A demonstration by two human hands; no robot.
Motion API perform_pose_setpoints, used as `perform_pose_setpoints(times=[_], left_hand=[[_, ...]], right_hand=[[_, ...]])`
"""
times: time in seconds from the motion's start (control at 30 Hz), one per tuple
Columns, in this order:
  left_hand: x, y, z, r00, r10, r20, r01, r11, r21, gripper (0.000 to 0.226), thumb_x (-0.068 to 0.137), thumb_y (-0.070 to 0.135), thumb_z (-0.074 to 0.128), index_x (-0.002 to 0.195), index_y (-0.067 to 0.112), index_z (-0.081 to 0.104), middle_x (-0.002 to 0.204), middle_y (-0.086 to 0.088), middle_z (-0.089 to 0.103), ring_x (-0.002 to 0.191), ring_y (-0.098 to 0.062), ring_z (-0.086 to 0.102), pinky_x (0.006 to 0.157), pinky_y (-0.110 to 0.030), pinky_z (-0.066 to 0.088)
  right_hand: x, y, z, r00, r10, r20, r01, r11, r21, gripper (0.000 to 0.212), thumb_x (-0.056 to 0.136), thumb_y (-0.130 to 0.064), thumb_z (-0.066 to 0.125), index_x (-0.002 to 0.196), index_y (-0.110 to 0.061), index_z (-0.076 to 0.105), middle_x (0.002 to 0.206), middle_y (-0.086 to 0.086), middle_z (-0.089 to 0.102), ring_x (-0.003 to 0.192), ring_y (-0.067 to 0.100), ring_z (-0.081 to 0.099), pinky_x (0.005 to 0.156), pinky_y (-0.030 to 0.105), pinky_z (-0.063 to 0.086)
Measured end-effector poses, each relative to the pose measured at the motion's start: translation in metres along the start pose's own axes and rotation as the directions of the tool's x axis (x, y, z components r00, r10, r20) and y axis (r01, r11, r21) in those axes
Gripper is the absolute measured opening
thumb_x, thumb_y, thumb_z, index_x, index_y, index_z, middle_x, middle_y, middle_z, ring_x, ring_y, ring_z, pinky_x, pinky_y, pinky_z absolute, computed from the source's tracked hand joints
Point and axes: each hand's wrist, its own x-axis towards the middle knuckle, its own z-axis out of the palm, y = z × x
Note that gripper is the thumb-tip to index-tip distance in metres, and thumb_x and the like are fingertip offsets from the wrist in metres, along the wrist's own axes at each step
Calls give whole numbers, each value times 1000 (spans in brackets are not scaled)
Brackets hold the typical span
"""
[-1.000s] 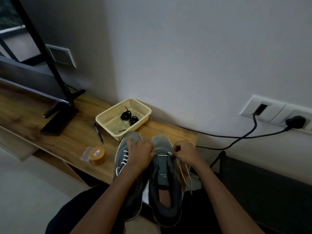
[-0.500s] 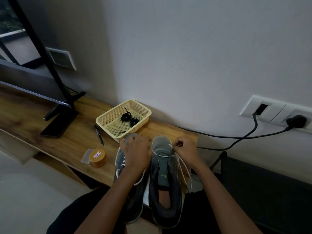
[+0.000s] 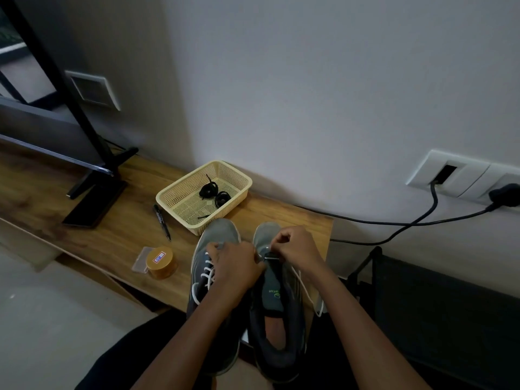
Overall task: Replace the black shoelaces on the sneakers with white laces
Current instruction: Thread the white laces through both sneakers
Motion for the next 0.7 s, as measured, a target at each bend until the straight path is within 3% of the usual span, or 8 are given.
perform_pose_setpoints(times=[0.1, 0.2, 0.33, 0.53, 0.6, 0.7], left_hand=[[7, -7, 6, 996, 14, 86, -7, 997, -78, 21, 90, 27, 50, 70, 23, 52, 66, 6, 52, 88, -19, 61, 105, -48, 27], [14, -15, 14, 990, 24, 140, -3, 989, -150, 29, 89, 20, 52, 61, 24, 44, 61, 7, 49, 81, -21, 61, 98, -51, 40], [14, -14, 15, 990, -14, 140, 38, 986, -165, 30, 88, 18, 52, 59, 22, 45, 60, 5, 50, 75, -20, 58, 99, -50, 39], [14, -13, 13, 989, -58, 137, 81, 982, -168, 17, 89, 20, 52, 73, 20, 59, 60, 8, 51, 75, -15, 55, 104, -52, 33], [14, -11, 11, 989, -50, 140, 77, 978, -193, 17, 89, 19, 53, 74, 20, 60, 61, 8, 52, 75, -16, 57, 103, -52, 34], [12, -9, 9, 990, -31, 137, 62, 972, -226, 24, 89, 16, 53, 65, 23, 53, 64, 7, 52, 80, -18, 60, 100, -49, 37]], right_hand=[[0, 4, 0, 995, 17, 103, -9, 997, -73, 17, 83, 3, 60, 71, -5, 69, 75, 6, 67, 62, 8, 56, 67, 27, 51], [-2, 6, 0, 991, -3, 136, 20, 993, -120, 16, 84, 2, 58, 76, -2, 71, 86, 14, 70, 64, 10, 57, 69, 28, 50], [-2, 8, 3, 989, -27, 144, 51, 984, -169, 15, 85, -3, 59, 76, -6, 70, 89, 12, 70, 76, 15, 60, 75, 31, 51], [-2, 8, 7, 982, -18, 188, 42, 991, -129, 7, 82, -7, 67, 79, -3, 72, 87, 14, 70, 72, 13, 59, 68, 29, 49], [-1, 9, 8, 983, -7, 181, 35, 988, -150, 8, 80, -11, 69, 80, -3, 73, 85, 13, 71, 77, 17, 61, 74, 33, 50], [-2, 7, 10, 985, 1, 175, 38, 976, -216, 9, 81, -13, 68, 75, -10, 74, 75, 6, 68, 84, 22, 62, 93, 40, 44]])
